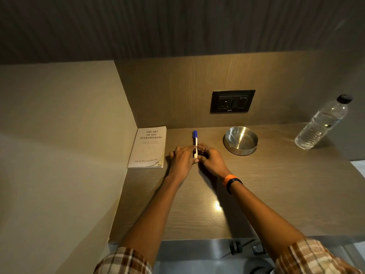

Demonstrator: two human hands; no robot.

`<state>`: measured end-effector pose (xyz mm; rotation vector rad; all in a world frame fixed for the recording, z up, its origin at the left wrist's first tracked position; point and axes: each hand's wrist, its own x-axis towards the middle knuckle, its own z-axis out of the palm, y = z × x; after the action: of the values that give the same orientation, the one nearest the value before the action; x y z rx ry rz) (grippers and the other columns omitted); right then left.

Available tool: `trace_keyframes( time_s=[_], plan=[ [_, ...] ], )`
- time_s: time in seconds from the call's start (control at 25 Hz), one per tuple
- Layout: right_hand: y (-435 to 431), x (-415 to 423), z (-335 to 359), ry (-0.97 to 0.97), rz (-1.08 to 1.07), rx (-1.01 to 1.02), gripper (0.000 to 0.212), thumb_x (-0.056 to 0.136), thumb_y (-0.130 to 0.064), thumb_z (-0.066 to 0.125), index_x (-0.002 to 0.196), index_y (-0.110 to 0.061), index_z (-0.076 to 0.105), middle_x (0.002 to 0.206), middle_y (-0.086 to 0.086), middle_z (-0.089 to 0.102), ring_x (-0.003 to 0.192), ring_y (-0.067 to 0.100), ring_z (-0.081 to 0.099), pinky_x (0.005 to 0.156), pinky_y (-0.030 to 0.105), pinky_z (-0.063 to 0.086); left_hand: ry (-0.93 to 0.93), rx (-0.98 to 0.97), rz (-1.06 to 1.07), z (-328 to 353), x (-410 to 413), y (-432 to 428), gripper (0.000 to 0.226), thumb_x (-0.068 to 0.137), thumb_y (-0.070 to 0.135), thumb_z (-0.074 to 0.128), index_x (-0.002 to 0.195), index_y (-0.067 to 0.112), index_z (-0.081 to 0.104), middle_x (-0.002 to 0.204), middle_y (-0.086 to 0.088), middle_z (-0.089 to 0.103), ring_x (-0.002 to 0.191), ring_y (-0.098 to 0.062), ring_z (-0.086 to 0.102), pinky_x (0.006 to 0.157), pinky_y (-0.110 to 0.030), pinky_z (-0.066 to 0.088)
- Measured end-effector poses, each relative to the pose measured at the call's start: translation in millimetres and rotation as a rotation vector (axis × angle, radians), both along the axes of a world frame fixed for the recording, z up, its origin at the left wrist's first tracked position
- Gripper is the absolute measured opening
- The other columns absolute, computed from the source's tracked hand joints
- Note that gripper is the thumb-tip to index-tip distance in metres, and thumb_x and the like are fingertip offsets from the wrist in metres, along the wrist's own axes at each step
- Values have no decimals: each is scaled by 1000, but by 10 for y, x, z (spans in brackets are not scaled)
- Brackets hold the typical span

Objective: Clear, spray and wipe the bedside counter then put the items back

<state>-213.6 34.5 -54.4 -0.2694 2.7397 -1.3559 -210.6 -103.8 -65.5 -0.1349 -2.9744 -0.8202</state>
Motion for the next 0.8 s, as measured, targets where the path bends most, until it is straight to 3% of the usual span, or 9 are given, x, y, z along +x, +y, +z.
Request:
trace_keyframes(
  time_s=[0.08, 0.16, 0.24, 0.4, 0.52, 0.64, 0.8],
  plan=[
    [-31, -9, -48, -20, -17, 28, 39, 94, -6, 59, 132, -15, 64, 146, 2, 58, 135, 30, 50, 116, 52, 36, 18, -75, -11, -66, -11, -48, 55, 90, 37, 68, 142, 33, 50, 137, 4, 62, 128, -20, 48, 92, -38, 30],
    [-53, -9, -97, -17, -32, 47, 44, 96, -9, 57, 139, -19, 59, 153, -1, 51, 140, 28, 45, 119, 46, 29, 60, -135, -20, -130, -12, -67, 50, 91, 40, 65, 139, 30, 53, 135, 0, 64, 130, -21, 49, 96, -42, 33],
    [-56, -4, -136, 5, -52, 78, 46, 98, -11, 54, 143, -23, 55, 155, -4, 48, 138, 24, 42, 109, 33, 23, 111, -147, -23, -179, 4, -70, 47, 91, 39, 65, 135, 25, 57, 133, -5, 64, 130, -23, 52, 98, -43, 35],
    [-58, 10, -231, 33, -52, 97, 46, 101, -13, 51, 144, -25, 53, 148, 0, 56, 129, 21, 42, 94, 31, 21, 160, -159, -36, -228, 27, -84, 47, 91, 39, 65, 134, 19, 60, 134, -8, 65, 129, -25, 56, 101, -45, 39],
    [-49, 56, -234, 47, -88, 72, 46, 101, -15, 51, 146, -25, 51, 150, 1, 53, 136, 22, 37, 104, 32, 23, 154, -167, -73, -209, 56, -90, 47, 91, 41, 65, 132, 18, 59, 130, -6, 67, 126, -22, 59, 101, -42, 43],
    [39, 247, -252, 167, -128, 242, 43, 102, -26, 50, 145, -22, 51, 159, 2, 40, 148, 25, 25, 122, 43, 20, 169, -247, -55, -221, 208, -84, 66, 95, 54, 51, 145, 13, 44, 151, -9, 49, 144, -24, 41, 118, -42, 32],
    [372, 936, -32, 166, -164, 523, 62, 99, -59, 40, 148, -21, 44, 163, 8, 27, 153, 27, 19, 125, 48, 22, 272, -353, -36, -136, 557, -1, 82, 96, 70, 23, 157, 17, 7, 166, -10, 16, 155, -24, 12, 124, -45, 8]
  ],
)
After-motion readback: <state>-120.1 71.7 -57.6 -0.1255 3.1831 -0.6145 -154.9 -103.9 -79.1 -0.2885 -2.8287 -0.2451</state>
